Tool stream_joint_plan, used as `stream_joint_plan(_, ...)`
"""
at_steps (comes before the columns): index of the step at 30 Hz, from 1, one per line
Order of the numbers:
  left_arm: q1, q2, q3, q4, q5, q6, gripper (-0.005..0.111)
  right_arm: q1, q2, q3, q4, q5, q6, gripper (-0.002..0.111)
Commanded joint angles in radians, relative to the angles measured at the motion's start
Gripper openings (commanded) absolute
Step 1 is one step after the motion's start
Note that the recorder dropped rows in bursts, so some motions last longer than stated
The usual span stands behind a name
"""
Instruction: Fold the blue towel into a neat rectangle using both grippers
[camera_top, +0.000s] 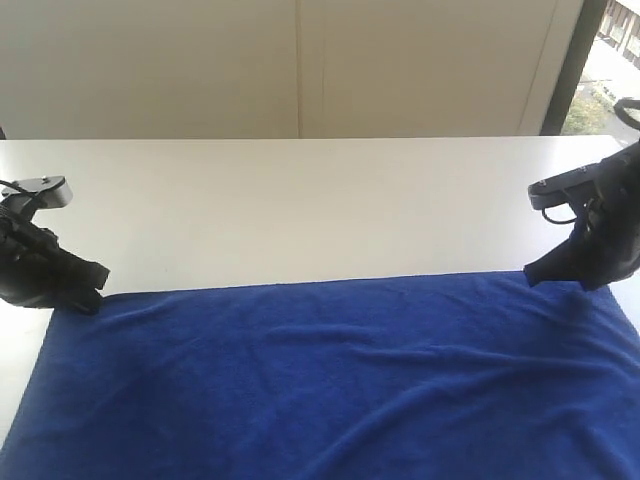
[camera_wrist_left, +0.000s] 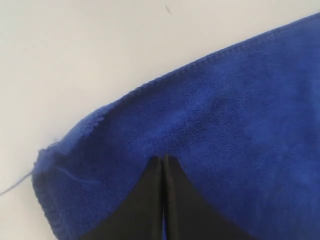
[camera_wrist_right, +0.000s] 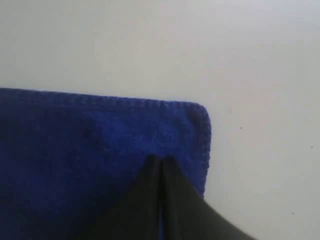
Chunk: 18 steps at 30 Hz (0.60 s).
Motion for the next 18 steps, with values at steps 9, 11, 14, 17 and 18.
stream_joint_plan(9, -0.003, 0.005, -0.006, -0.004, -0.032, 0.006, 0.000, -0.049, 0.099, -0.046, -0.022, -0.023, -0.009, 0.000)
stream_joint_plan(11, -0.003, 0.005, -0.006, -0.004, -0.032, 0.006, 0.000, -0.067, 0.110, -0.061, -0.026, -0.013, -0.009, 0.000)
stream_joint_plan(14, -0.003, 0.005, -0.006, -0.004, -0.034, 0.012, 0.000, -0.090, 0.117, -0.068, -0.026, -0.012, -0.009, 0.000)
stream_joint_plan(17, -0.003, 0.005, -0.006, -0.013, -0.034, 0.012, 0.000, -0.116, 0.117, -0.070, -0.034, -0.011, -0.009, 0.000)
stream_joint_plan(18, -0.003, 0.005, -0.006, -0.018, -0.034, 0.012, 0.000, -0.126, 0.117, -0.070, -0.035, -0.008, -0.009, 0.000)
